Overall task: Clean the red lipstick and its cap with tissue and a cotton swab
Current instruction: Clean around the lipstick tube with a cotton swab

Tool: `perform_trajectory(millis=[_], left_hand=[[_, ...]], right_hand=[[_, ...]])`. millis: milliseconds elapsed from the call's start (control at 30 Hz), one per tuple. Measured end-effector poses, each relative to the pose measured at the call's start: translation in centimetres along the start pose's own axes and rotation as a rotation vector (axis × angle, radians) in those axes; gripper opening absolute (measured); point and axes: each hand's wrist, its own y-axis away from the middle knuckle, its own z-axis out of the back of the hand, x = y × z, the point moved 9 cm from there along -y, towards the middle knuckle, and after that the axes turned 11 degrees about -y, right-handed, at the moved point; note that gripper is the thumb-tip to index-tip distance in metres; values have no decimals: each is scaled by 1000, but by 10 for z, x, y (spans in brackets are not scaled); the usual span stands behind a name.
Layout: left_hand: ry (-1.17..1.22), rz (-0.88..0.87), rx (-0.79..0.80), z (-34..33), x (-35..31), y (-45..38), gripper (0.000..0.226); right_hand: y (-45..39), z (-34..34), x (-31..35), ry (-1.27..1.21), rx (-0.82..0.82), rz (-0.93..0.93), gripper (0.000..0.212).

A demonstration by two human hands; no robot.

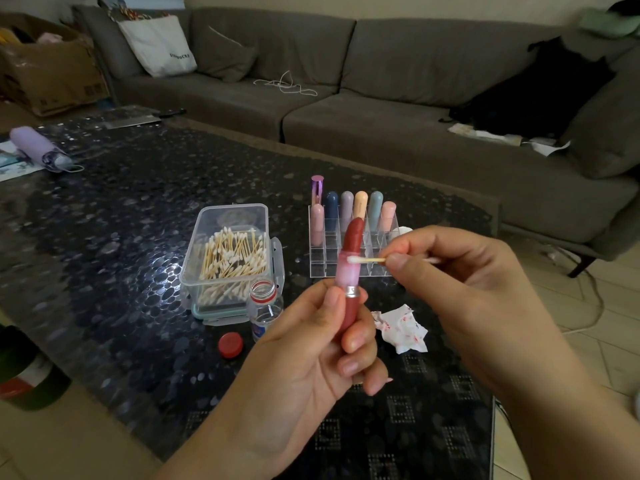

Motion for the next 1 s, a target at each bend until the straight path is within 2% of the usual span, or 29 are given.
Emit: perform_trajectory(millis=[233,500,667,833,1000], left_hand=[[27,5,-18,1,0,0,24],[12,17,-75,2,-3,2,25],[-12,9,-98,3,-4,2,28],[-58,-2,-127,7,-5,2,32],[-102,-27,-165,10,-6,2,31]], right_hand=[[0,6,-1,-3,-28,1,9],[3,-10,-4,56,86,-33,7],[3,-4,3,74,8,23,6],[4,-11,2,118,53,28,5],[6,-5,11,212,-20,120,5]])
